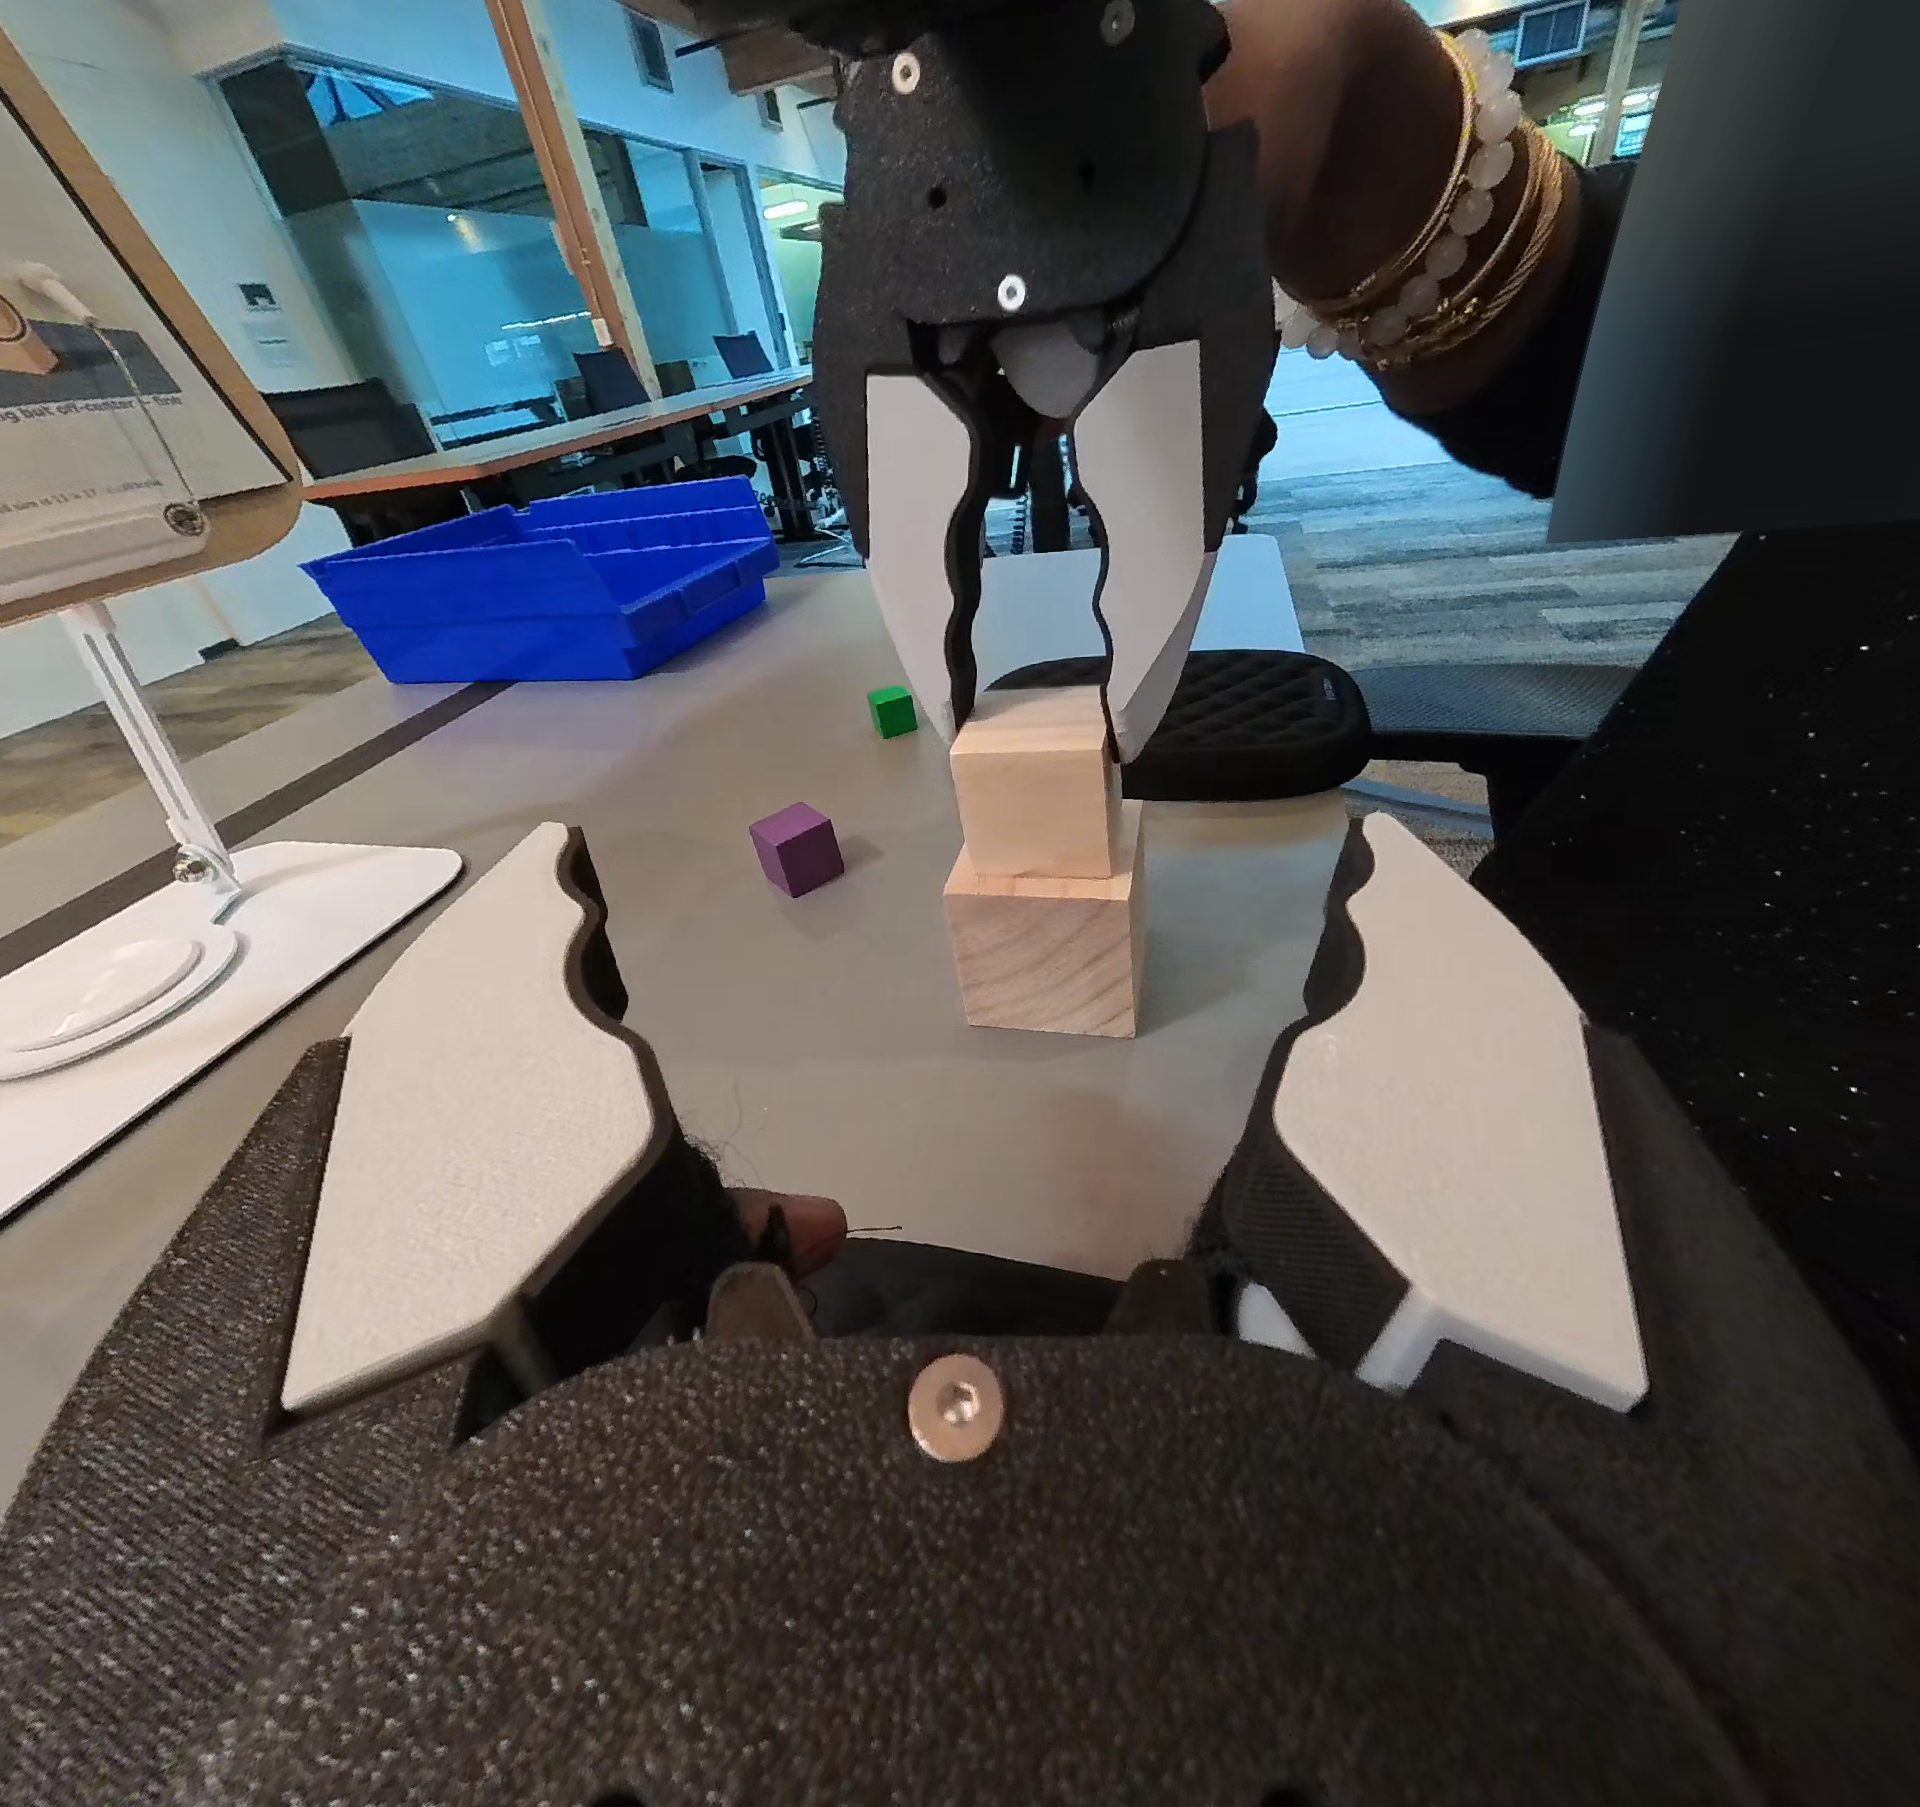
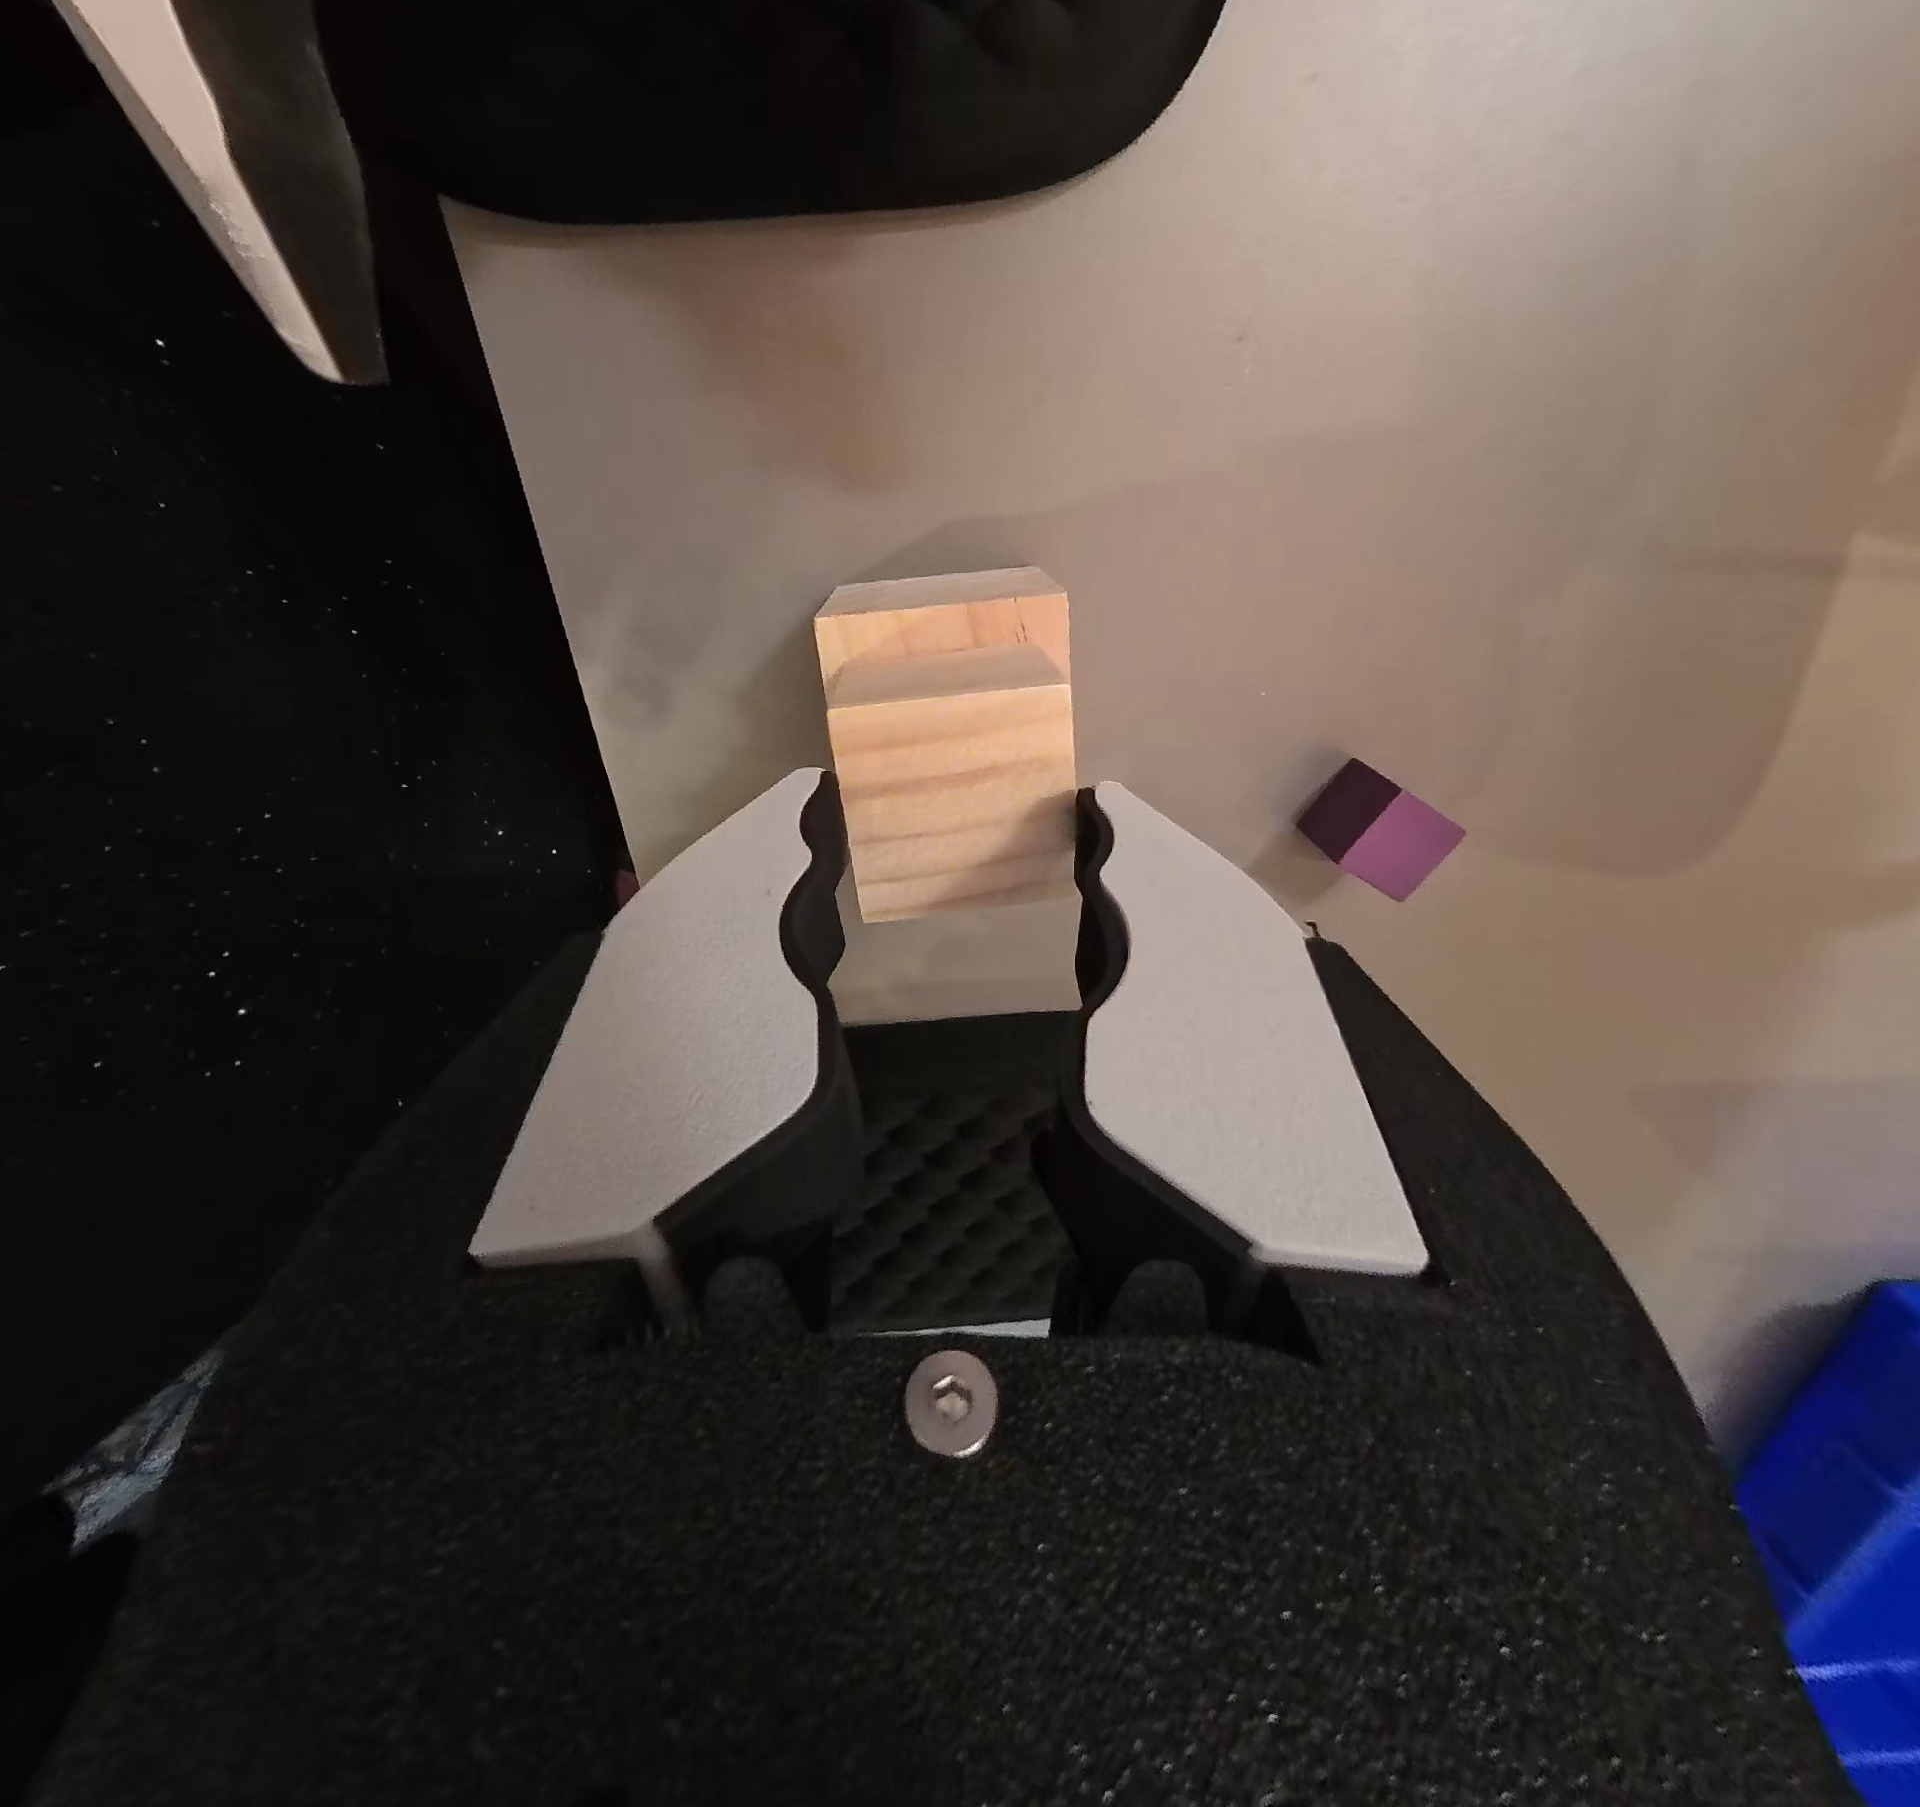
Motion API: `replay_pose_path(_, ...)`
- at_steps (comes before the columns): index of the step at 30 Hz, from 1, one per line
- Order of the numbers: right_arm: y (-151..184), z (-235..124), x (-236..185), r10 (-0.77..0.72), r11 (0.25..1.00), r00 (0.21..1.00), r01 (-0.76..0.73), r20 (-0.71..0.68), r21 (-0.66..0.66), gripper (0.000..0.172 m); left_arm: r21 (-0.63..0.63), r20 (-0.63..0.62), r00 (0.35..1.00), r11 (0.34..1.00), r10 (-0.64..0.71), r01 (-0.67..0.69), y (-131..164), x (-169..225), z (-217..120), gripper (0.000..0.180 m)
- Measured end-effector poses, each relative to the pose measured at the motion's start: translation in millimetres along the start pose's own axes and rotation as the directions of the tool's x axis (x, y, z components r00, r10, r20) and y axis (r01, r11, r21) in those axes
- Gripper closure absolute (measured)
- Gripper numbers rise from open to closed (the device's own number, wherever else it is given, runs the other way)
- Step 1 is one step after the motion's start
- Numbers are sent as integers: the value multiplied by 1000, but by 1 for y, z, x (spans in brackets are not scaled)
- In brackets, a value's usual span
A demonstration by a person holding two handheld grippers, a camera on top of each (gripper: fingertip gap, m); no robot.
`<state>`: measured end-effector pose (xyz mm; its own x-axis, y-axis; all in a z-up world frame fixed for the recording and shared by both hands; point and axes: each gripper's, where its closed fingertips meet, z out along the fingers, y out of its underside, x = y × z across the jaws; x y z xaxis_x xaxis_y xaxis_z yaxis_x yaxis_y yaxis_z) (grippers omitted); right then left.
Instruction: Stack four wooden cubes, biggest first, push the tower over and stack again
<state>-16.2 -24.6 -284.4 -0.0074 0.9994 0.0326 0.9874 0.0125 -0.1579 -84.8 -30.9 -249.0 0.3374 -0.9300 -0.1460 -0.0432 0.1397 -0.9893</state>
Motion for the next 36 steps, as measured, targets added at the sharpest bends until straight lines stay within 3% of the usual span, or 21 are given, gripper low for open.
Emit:
replay_pose_path(4,-2,0,1,7,1000,1000,-7,-4,9,127,5,0,1000,1000,-3,3,-1,0,-1,51)
replay_pose_path(10,-4,-10,5,22,997,999,-20,-24,79,99,3,-2,1000,1000,-1,1,0,0,0,52)
replay_pose_path(14,6,-39,34,104,971,989,-79,-101,225,97,-2,2,1000,1000,7,-7,0,1,0,52)
replay_pose_path(17,20,-50,63,195,922,973,-140,-120,360,108,-13,0,1000,1000,7,-7,1,1,1,52)
replay_pose_path(20,34,-34,93,313,854,944,-233,-101,465,111,-12,0,1000,1000,1,-1,1,0,1,52)
replay_pose_path(24,45,13,109,406,796,913,-327,-50,509,114,4,2,1000,1000,4,-4,-1,0,-1,53)
replay_pose_path(30,46,49,118,433,797,899,-351,-60,491,125,21,3,1000,1000,-10,10,-3,-1,-3,54)
replay_pose_path(36,46,62,120,430,814,901,-355,-65,459,133,14,2,1000,1000,-6,6,-2,-1,-2,54)
